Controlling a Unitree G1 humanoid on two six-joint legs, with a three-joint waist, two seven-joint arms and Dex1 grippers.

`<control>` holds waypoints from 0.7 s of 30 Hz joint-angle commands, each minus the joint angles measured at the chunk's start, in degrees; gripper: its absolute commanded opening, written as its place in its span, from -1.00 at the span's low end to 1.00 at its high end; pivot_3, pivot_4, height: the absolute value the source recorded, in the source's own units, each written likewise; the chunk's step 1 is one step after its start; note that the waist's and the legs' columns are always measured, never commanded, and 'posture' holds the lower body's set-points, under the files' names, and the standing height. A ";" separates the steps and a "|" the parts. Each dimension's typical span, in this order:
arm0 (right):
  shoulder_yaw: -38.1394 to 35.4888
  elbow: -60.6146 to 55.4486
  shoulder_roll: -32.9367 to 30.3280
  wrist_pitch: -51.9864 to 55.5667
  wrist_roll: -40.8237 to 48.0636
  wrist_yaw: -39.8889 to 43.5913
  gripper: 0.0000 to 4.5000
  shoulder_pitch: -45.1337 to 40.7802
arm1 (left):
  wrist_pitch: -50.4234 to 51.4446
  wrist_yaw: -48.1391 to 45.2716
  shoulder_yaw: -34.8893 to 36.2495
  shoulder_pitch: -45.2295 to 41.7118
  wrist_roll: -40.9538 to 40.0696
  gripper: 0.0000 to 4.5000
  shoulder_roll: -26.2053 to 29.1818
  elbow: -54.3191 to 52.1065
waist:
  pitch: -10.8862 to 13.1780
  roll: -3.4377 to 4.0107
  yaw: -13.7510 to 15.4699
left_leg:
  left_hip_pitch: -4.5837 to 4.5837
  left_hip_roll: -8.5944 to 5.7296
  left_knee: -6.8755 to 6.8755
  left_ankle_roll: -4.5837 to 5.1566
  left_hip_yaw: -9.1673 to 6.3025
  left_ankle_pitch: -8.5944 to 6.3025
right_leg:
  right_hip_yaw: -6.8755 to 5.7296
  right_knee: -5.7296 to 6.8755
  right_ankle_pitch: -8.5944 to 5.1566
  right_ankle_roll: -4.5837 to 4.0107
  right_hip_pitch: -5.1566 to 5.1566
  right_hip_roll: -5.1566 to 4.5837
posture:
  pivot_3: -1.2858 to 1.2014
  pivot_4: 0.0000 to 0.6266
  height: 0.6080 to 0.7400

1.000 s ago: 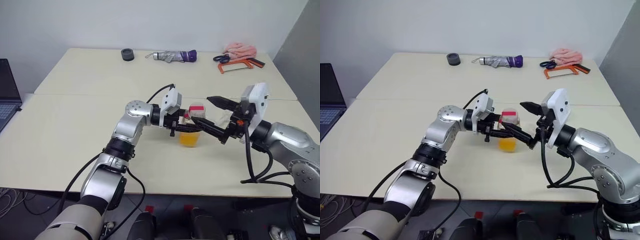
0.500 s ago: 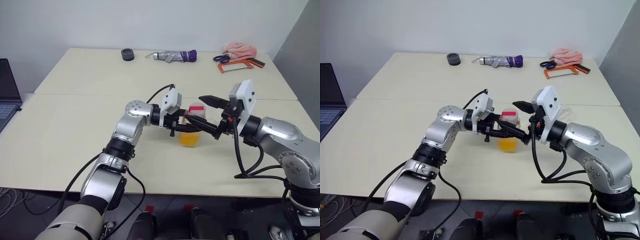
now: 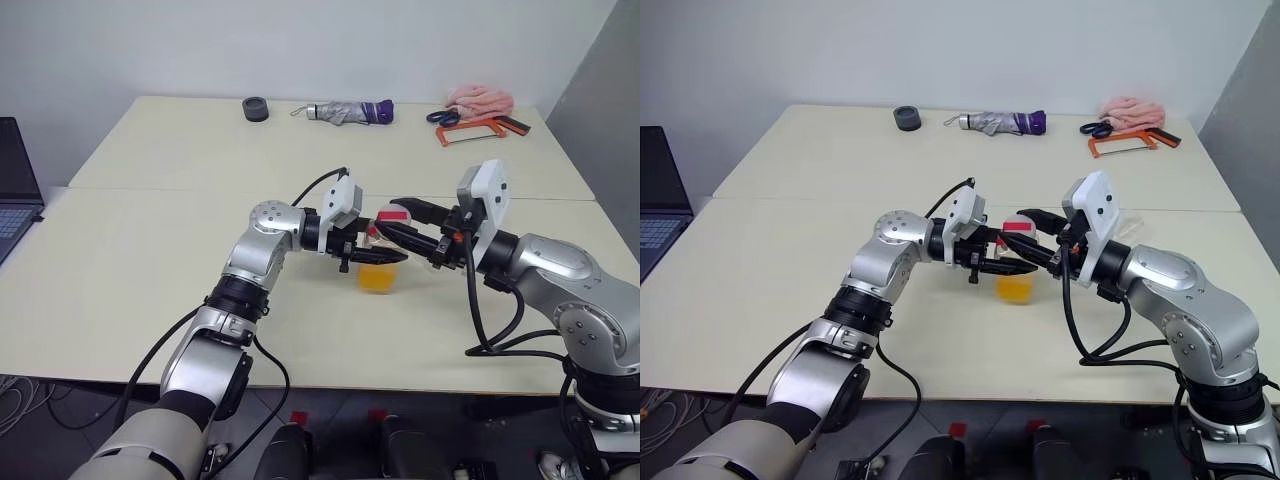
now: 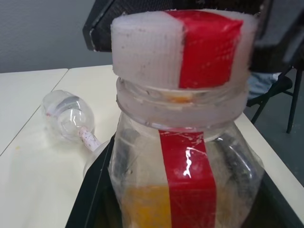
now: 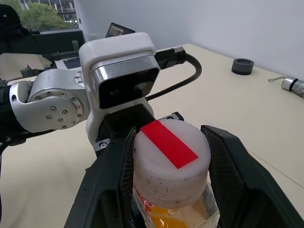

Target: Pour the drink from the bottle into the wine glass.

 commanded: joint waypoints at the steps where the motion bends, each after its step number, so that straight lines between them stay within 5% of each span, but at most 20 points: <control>1: 0.57 -2.40 -0.74 -4.05 -3.90 0.38 -0.19 -0.85 | -0.20 0.04 0.43 -0.26 -0.83 -0.22 -0.13 -2.56 | 0.00 0.00 0.00 | 0.00 0.00 0.00 0.00 0.00 0.00 | 0.00 0.00 0.00 0.00 0.00 0.00 | 0.03 -0.52 1.00; 13: -5.95 -7.00 3.13 -7.61 -1.16 -2.59 -0.23 3.99 | 0.55 0.48 0.58 0.60 -1.19 -0.23 -0.24 -3.43 | 0.00 0.00 0.04 | -0.01 0.01 0.01 0.00 -0.02 0.00 | 0.00 0.00 0.00 0.00 0.00 -0.01 | 0.03 -0.52 1.00; 21: -19.77 -7.91 -2.34 -6.10 -2.10 -4.82 -0.23 20.48 | 0.69 1.65 1.65 1.38 -1.45 -0.23 0.52 -3.44 | 0.00 0.00 0.27 | -0.01 -0.01 0.00 0.00 0.06 0.00 | 0.00 -0.02 0.00 0.00 0.04 -0.05 | 0.03 -0.52 1.00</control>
